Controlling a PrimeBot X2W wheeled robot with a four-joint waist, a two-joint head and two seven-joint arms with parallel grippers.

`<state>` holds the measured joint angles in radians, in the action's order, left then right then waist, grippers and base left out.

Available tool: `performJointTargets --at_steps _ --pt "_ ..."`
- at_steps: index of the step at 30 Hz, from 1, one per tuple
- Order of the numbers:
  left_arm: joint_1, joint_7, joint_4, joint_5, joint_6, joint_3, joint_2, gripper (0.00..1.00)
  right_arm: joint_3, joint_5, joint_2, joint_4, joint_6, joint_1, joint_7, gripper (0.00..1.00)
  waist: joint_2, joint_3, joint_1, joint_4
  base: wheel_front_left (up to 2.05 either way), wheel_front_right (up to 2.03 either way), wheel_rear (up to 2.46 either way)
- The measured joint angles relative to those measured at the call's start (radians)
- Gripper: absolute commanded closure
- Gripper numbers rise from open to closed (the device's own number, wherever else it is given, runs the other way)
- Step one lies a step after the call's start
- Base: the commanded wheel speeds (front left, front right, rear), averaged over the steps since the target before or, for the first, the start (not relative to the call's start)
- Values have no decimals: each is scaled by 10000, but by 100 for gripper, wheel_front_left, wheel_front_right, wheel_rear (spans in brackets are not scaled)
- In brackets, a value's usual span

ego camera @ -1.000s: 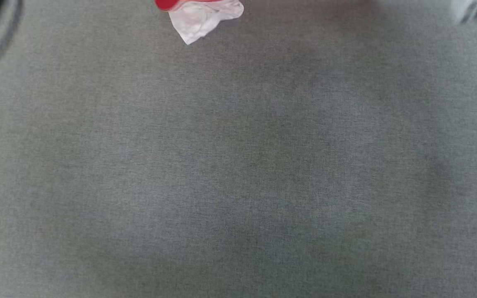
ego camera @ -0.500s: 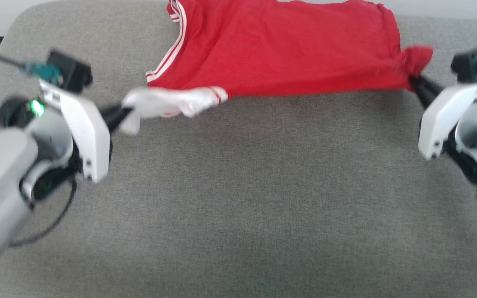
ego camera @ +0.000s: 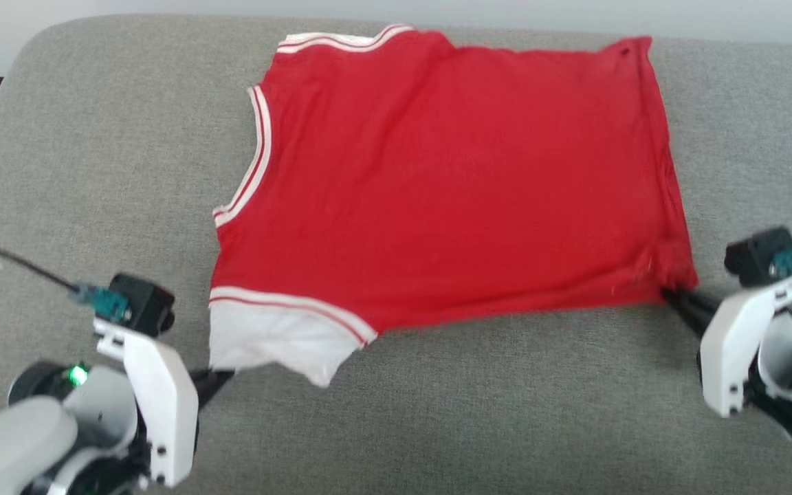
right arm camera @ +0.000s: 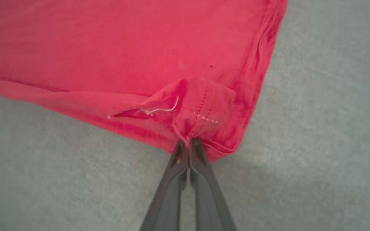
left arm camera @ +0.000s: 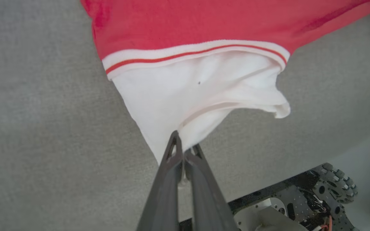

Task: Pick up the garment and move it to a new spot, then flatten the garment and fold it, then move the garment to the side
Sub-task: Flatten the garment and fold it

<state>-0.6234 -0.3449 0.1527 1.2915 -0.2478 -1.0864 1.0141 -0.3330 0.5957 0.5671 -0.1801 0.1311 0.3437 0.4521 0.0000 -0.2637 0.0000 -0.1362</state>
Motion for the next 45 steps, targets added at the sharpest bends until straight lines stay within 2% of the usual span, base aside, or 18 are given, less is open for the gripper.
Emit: performJointTargets --at_steps 5,11,17,23,26,29,34,38,45 --pt "775 35 842 326 -585 -151 372 100 217 309 311 1168 -2 -1292 640 100 0 -6 0 23 0 0 0" --pt "1493 109 1250 683 -934 -405 616 100 506 499 401 2288 -2 -2729 1133 100 0 -36 0 77 0 0 0" --pt "1655 167 1540 752 -1087 -360 957 100 1057 550 157 3033 -2 -3557 1135 100 0 -94 0 157 0 0 0" --pt "1036 194 2163 462 -1221 169 1730 100 1860 644 -184 3768 -2 -3870 1076 100 0 -119 0 233 0 0 0" --pt "460 86 2355 -12 -1216 451 2079 100 2240 598 -418 4100 -2 -3886 1051 100 1 -151 0 284 0 0 0" --pt "-228 -81 2199 -550 -917 675 2094 100 2583 360 -704 4190 -2 -3552 1045 100 1 -192 0 359 0 0 0" --pt "-1396 -391 1170 -1304 -40 855 1503 100 2819 -107 -1170 3931 -2 -2568 1009 100 0 -275 0 422 0 0 0" --pt "-2379 -696 -163 -1868 744 842 675 100 2667 -464 -1241 3402 0 -1704 1009 100 0 -393 0 417 0 0 0" --pt "-3739 -594 -3246 -2531 2209 637 -1001 100 2096 -748 -1292 2046 -2 -195 754 100 0 -756 0 419 0 0 0"
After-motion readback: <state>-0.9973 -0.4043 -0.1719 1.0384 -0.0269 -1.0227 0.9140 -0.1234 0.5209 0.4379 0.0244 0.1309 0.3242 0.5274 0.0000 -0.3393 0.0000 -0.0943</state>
